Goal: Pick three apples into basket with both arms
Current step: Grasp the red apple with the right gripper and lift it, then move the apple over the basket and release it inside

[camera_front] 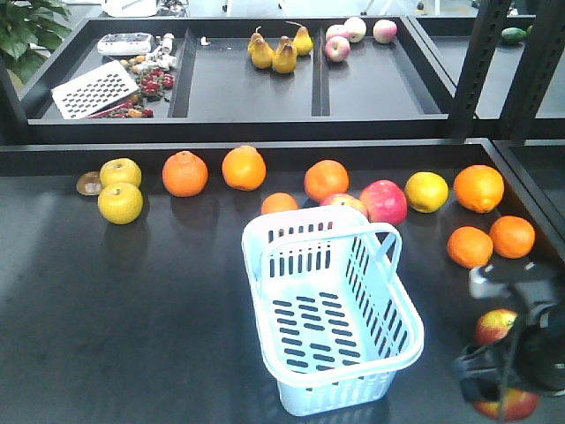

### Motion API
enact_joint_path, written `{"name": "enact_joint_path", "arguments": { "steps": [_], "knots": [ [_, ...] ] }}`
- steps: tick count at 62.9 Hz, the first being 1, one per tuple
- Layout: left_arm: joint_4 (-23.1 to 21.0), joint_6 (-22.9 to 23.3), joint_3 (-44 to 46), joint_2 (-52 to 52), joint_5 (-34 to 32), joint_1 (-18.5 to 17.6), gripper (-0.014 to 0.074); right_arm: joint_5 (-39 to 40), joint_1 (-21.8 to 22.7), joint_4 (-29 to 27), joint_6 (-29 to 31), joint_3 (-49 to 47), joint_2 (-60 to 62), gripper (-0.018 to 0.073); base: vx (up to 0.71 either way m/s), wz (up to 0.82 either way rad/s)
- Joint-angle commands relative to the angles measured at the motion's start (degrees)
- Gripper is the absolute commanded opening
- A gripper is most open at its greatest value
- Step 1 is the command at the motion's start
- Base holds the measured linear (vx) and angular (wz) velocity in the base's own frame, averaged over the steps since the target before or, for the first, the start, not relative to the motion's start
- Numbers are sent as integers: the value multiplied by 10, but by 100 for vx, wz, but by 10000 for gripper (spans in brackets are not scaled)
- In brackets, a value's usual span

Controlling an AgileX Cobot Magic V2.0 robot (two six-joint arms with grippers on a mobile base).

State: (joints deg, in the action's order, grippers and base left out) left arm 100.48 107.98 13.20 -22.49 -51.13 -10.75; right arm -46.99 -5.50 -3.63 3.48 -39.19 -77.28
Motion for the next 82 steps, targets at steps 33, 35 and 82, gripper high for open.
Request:
{"name": "enact_joint_path", "arguments": {
  "steps": [33,35,82],
  "knots": [
    [28,3,14,-5,35,0,-7,230,-126,-386,262,-12,52,23,0,0],
    [28,3,14,-5,35,0,-7,245,-129,-394,267,-15,32,36,0,0],
    [28,3,14,-5,39,0,-7,171,-134,-396,313,-119,-94,613,0,0]
  ]
}}
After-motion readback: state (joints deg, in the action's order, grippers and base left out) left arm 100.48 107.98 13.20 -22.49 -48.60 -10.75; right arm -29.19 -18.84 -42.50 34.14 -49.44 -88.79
